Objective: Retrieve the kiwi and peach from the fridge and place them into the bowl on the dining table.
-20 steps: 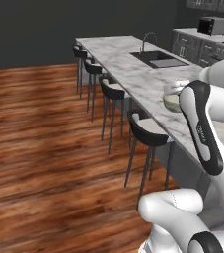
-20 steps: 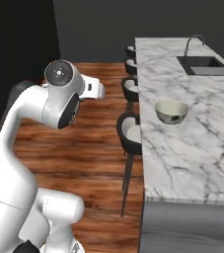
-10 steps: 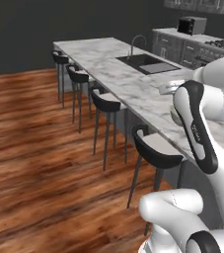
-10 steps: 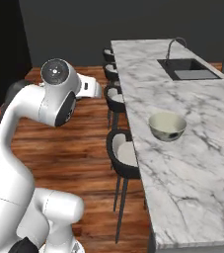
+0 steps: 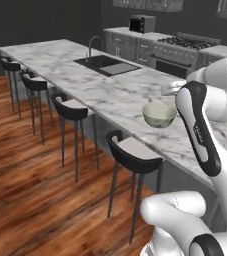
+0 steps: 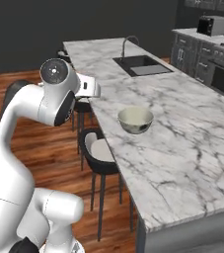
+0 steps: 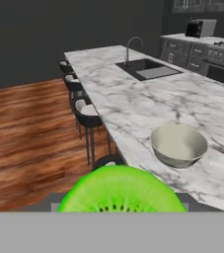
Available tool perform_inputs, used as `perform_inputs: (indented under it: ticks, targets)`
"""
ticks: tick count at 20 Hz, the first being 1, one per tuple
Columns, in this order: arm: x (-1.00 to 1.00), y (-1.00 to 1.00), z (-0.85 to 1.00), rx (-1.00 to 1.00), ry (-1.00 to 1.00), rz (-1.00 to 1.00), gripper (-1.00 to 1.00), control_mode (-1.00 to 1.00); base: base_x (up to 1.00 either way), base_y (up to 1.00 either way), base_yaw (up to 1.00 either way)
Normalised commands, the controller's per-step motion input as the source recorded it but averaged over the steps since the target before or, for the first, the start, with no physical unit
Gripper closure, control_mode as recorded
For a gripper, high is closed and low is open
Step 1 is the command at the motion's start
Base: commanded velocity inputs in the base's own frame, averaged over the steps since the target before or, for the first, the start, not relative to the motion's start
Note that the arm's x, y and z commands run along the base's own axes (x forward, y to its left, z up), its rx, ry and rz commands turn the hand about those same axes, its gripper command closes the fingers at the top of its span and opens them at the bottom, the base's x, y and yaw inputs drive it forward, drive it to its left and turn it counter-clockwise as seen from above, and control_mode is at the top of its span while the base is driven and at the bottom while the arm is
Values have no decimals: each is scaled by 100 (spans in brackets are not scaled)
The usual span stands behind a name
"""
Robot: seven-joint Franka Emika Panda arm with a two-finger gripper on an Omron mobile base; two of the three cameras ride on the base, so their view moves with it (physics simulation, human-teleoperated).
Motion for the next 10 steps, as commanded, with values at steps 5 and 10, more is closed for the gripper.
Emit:
perform_inputs:
  ticks: [5, 10]
  targets:
    - [0, 0, 0, 0, 0, 0, 100, 100, 71, 24, -44]
    - [0, 0, 0, 0, 0, 0, 100, 100, 93, 34, -41]
